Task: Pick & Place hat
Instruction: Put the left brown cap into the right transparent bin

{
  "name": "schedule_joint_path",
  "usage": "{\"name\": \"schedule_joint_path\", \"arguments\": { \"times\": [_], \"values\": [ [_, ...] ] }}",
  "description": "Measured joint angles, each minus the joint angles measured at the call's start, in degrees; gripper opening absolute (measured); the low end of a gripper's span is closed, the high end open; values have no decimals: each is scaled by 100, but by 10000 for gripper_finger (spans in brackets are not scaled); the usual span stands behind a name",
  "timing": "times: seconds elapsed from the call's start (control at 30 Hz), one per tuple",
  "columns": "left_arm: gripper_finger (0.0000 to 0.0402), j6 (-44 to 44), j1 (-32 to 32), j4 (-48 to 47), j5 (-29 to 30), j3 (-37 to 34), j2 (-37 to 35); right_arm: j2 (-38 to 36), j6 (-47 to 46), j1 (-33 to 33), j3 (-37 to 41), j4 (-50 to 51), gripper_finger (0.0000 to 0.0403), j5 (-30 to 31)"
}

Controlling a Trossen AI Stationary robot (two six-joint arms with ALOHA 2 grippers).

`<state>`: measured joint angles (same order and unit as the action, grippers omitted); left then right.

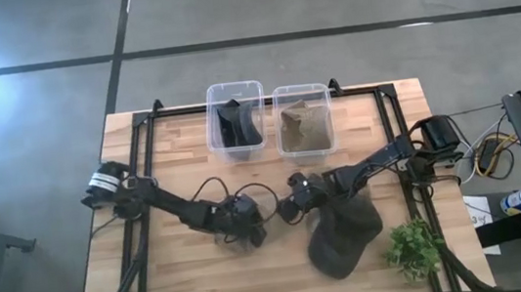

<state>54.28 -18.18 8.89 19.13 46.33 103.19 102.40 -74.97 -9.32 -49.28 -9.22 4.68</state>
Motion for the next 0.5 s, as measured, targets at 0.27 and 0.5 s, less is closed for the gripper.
{"name": "schedule_joint_path", "arguments": {
  "times": [0.27,0.5],
  "values": [
    [172,-394,38,-303,-68,384,-44,-10,990,27,-98,-856,143,-644],
    [172,-530,46,-1115,423,620,-810,-259,1506,21,-220,-811,22,-966]
  ]
}}
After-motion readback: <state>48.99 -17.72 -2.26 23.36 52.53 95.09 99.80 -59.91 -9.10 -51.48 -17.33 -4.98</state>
